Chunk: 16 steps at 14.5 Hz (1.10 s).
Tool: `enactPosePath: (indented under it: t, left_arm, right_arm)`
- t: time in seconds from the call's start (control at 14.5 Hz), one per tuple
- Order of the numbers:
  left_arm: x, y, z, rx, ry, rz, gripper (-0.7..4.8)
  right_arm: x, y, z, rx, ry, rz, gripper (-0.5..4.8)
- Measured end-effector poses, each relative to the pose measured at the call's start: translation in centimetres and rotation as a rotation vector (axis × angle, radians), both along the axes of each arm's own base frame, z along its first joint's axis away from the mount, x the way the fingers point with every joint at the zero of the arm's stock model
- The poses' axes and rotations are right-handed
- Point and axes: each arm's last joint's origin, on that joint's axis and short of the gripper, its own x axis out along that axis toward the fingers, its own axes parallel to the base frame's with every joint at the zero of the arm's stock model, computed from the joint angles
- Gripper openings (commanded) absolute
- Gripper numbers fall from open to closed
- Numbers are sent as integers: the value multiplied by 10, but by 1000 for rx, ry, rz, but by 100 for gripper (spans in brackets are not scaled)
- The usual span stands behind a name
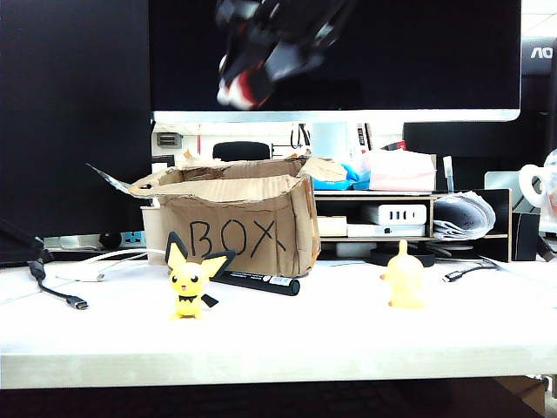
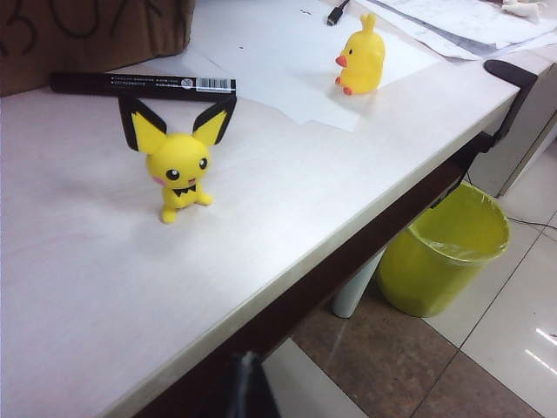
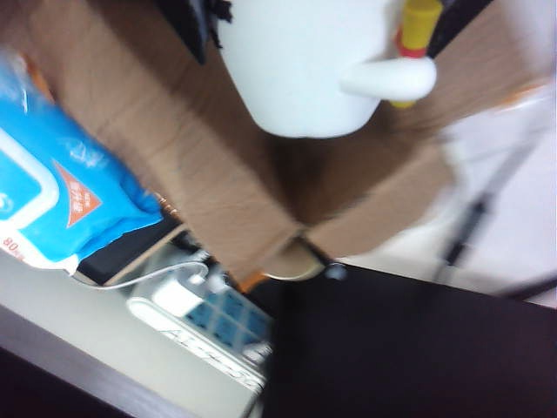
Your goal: Put the doll that is least similar in color compared to the others into the paper box.
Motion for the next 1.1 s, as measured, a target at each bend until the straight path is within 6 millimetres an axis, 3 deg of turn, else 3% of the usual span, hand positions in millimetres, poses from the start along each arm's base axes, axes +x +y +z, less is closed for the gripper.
enactPosePath:
  t: [0.14,0.28,0.48,0.62,0.69,0.76,1.1]
  left_arm:
    - [0,0,0,-1,0,0,-5]
    - [0,0,0,0,0,0,-5]
    - [0,0,0,0,0,0,-5]
    - [0,0,0,0,0,0,-5]
    - [0,0,0,0,0,0,-5]
    - [0,0,0,0,0,0,-5]
    - [0,0,0,0,0,0,-5]
  right_arm:
    - [20,9,-17,-34,21,-20,88]
    - [34,15,-30,-70,21,-60,163]
    - [37,15,-36,-95,39,-75,270]
    - [37,15,-37,-98,39,-78,308]
    - [37,15,-37,-100,41,-78,390]
    - [36,15,-37,-105,48,-77,422]
    - [36,15,-38,-107,50,-76,417]
